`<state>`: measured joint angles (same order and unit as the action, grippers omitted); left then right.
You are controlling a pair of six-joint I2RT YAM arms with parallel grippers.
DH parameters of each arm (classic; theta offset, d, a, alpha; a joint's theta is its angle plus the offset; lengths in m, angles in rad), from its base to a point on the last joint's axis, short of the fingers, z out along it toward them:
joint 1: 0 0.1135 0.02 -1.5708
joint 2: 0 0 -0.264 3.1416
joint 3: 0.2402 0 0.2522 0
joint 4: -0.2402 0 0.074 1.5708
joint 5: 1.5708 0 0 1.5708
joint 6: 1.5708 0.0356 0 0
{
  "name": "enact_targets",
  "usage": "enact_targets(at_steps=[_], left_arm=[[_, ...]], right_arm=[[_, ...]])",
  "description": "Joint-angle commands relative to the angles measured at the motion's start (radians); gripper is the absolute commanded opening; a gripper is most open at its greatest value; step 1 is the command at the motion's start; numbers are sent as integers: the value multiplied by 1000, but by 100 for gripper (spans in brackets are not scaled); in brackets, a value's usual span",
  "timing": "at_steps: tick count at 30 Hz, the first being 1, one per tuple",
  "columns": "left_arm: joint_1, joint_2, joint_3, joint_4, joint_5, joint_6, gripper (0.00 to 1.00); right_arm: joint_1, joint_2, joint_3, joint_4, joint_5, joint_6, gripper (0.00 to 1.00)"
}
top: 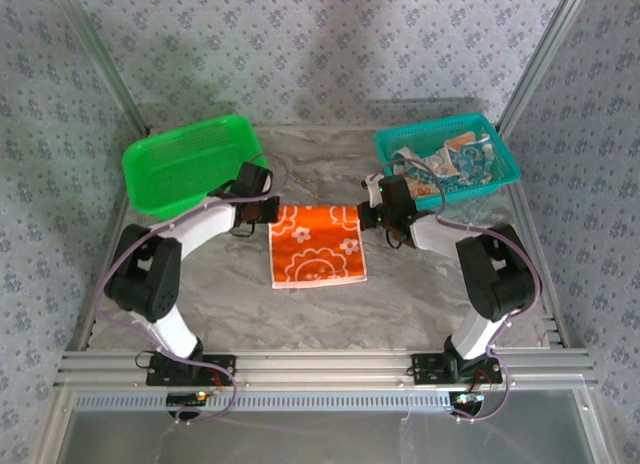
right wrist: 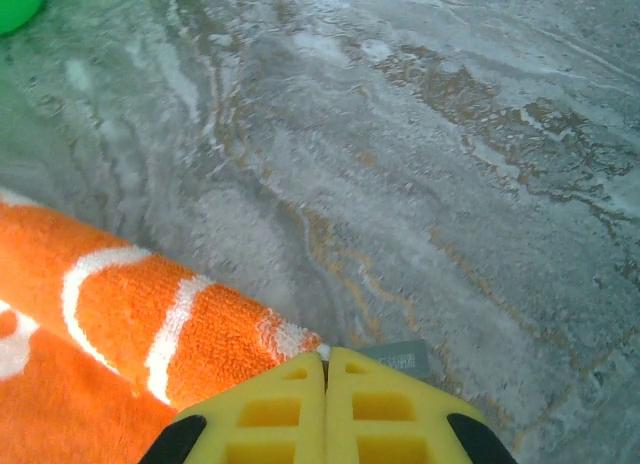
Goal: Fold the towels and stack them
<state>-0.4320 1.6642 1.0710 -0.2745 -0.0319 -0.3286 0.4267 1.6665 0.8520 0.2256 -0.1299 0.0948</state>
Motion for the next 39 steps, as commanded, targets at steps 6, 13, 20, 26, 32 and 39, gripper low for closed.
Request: enact_targets(at_steps=[6, 13, 20, 26, 32, 39], left_arm=[[-15, -180, -178, 212, -52, 22, 0], [-88, -277, -249, 184, -106, -21, 0], [-162, -397, -344, 150, -142, -46, 0], [-219, -517, -451, 155, -182, -72, 0], [-263, -560, -520, 170, -208, -105, 0], [-314, -567, -554, 176, -227, -130, 0]], right_arm=[[92, -147, -173, 225, 126, -123, 0], [144, -262, -254, 210, 179, -121, 0], [190, -384, -334, 157, 229, -96, 0], [237, -453, -414, 156, 265, -75, 0], [295, -467, -467, 173, 328, -48, 0], [328, -469, -499, 185, 371, -28, 0]])
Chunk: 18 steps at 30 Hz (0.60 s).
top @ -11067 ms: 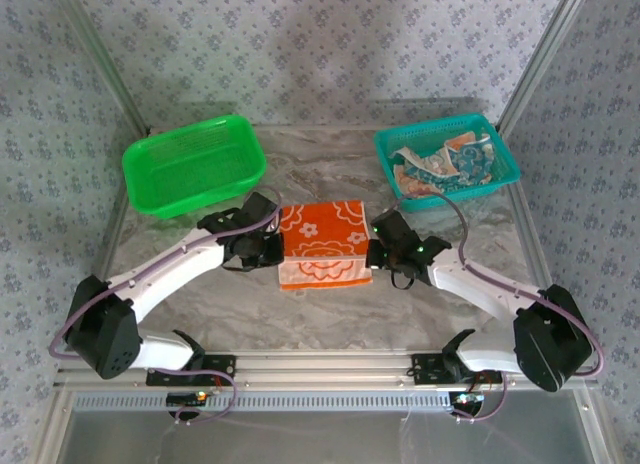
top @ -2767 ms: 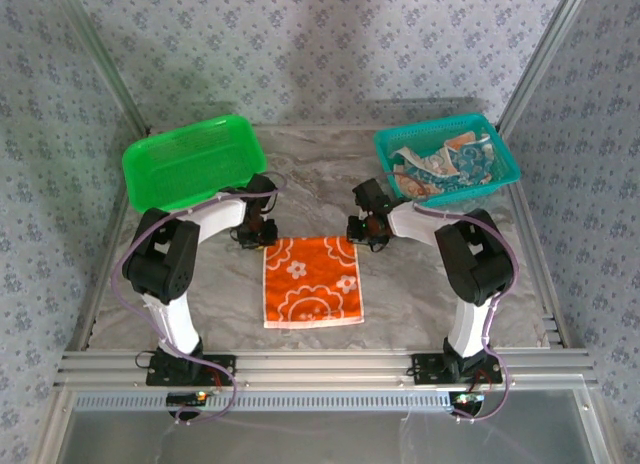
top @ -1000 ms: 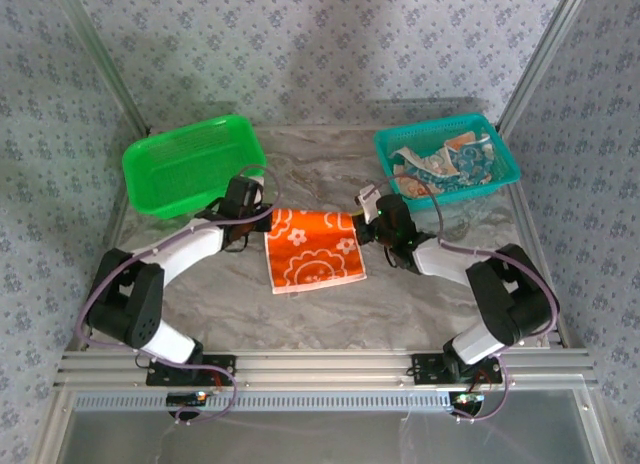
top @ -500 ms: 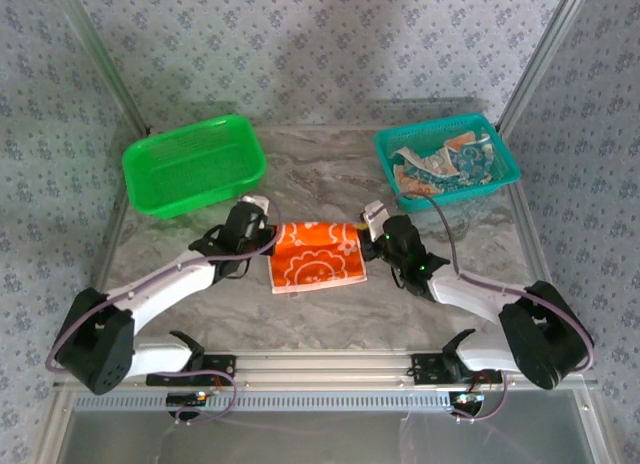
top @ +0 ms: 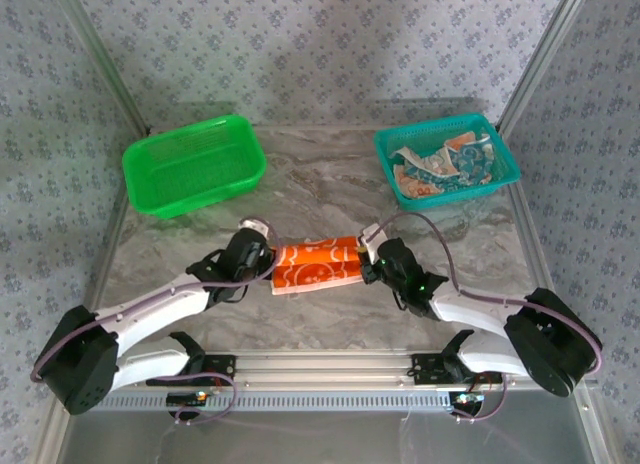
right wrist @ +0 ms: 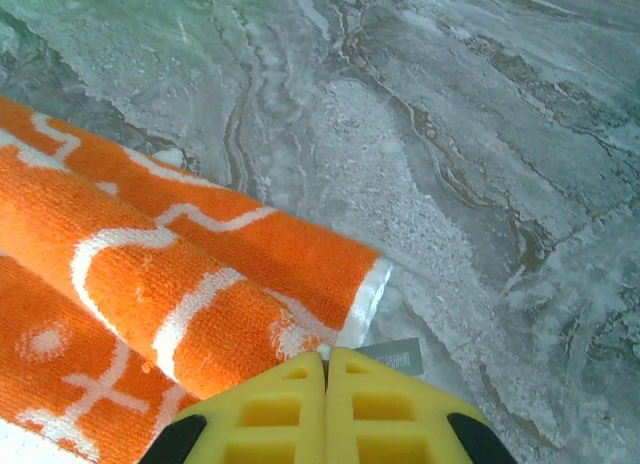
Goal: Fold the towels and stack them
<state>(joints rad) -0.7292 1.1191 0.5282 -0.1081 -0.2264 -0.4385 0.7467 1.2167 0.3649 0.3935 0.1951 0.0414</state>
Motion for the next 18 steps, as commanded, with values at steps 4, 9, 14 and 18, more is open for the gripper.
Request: enact_targets(at_steps=[4, 9, 14, 18], left_arm=[[-37, -29, -24, 6, -56, -31, 0], [-59, -57, -46, 5, -67, -50, 0], [-74, -77, -53, -2, -61, -64, 0], [-82, -73, -58, -4, -56, -75, 0]], right_arm=[[12, -21, -25, 20, 58, 36, 0], [11, -11, -45, 41, 77, 43, 0], [1, 8, -39, 55, 81, 38, 0], [-3, 17, -39, 54, 69, 47, 0]])
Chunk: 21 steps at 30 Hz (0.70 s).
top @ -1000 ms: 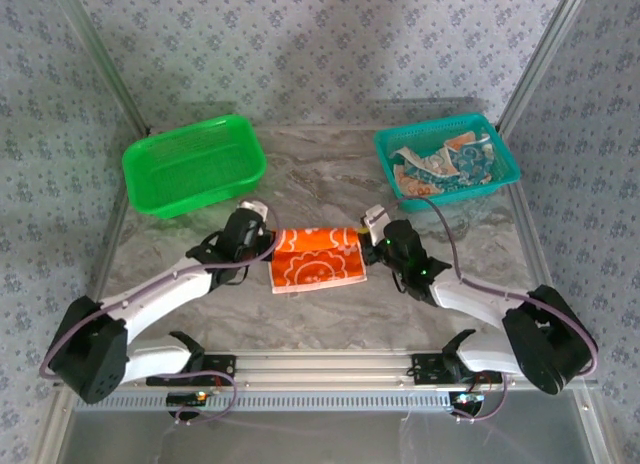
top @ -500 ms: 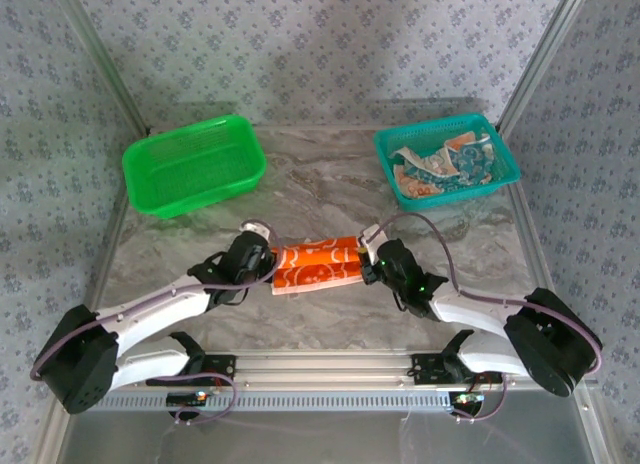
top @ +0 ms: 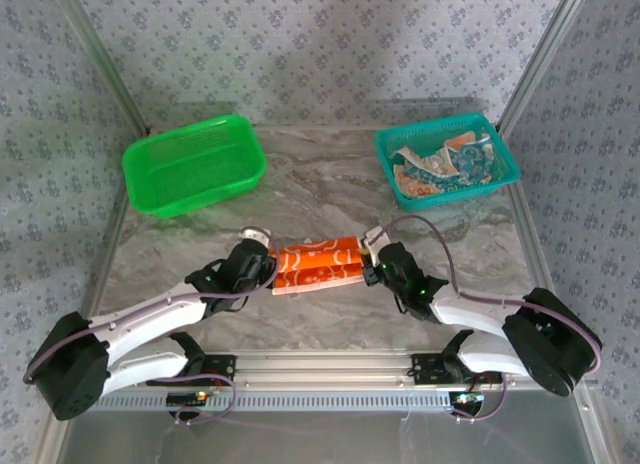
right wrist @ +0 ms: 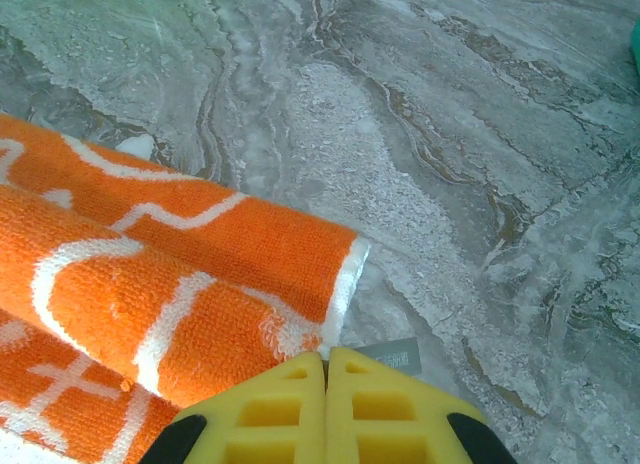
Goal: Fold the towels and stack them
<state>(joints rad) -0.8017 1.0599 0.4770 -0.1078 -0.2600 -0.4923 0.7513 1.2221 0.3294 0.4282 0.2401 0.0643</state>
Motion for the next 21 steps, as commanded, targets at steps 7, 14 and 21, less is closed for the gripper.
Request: enact_targets(at_steps=[7, 14, 21], left_arm=[[-27, -25, -15, -24, -29, -47, 0], [-33, -68, -38, -43, -32, -62, 0], [-40, -52, -60, -29, 4, -88, 3]], right_arm=[[0, 1, -7, 5, 15, 50, 0], [12, -16, -10, -23, 16, 63, 0], [28, -25, -19, -52, 12, 101, 15]])
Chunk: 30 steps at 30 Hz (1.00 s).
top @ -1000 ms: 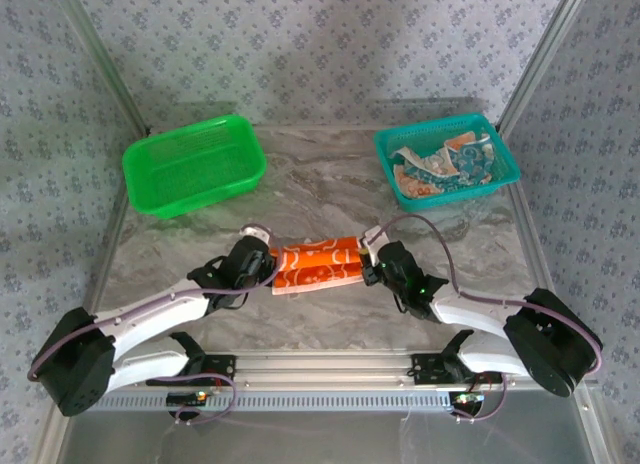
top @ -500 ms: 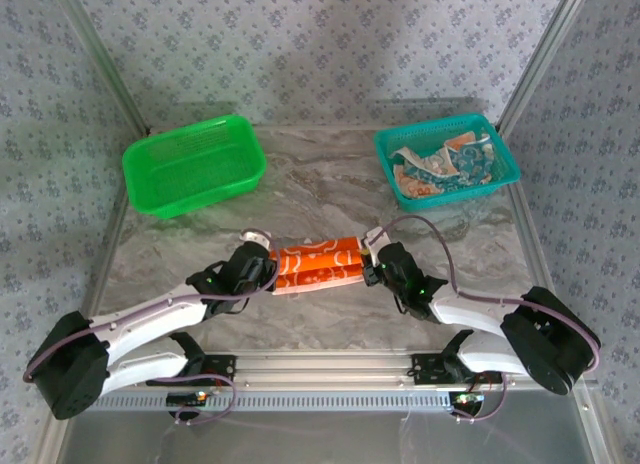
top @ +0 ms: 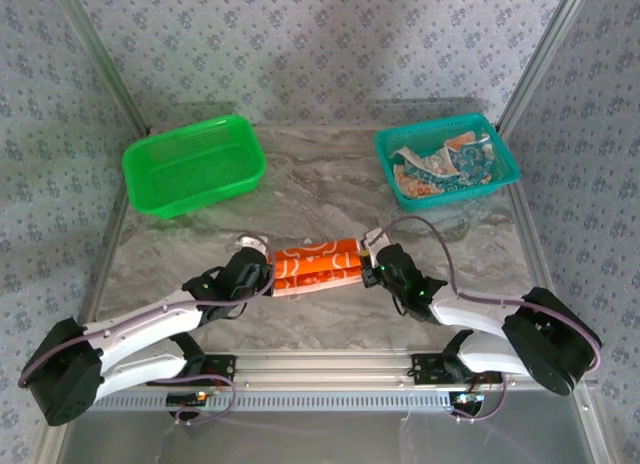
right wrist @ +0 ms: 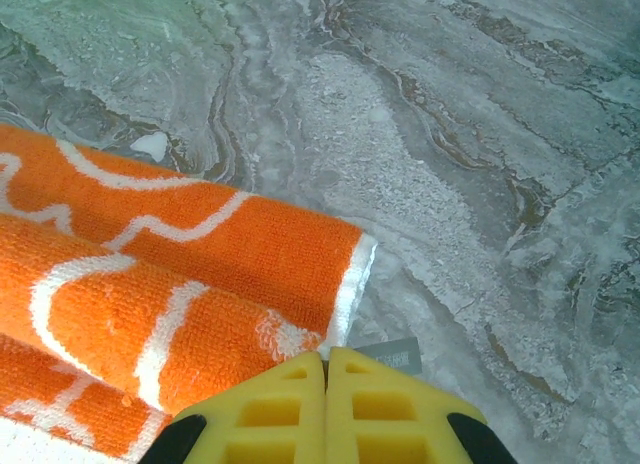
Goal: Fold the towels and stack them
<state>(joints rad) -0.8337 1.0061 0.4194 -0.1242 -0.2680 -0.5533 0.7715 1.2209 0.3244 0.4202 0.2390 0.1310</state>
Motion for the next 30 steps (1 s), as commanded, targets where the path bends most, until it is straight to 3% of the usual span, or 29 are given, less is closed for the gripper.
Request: enact_targets(at_steps=[1, 4, 7, 10, 17, 26, 30], left_arm=[[-9, 1, -2, -17, 24, -30, 10], [-14, -20, 2, -34, 65, -42, 36], [-18, -75, 12, -94, 78, -75, 63], [-18, -141, 29, -145, 75, -81, 70], [15, -75, 109, -186, 105, -84, 68], [99, 140, 199, -263, 231, -193, 62], [126, 254, 230, -282, 273, -238, 61]], right_arm=[[10, -32, -14, -57, 11, 41, 17], [12, -80, -7, -115, 8, 69, 22], [11, -143, 39, -238, 27, 108, 44], [9, -161, 116, -363, 48, 151, 65], [-1, 3, 316, -545, 24, 195, 63], [-133, 191, 435, -671, -250, 271, 58], [-158, 245, 451, -663, -304, 257, 60]])
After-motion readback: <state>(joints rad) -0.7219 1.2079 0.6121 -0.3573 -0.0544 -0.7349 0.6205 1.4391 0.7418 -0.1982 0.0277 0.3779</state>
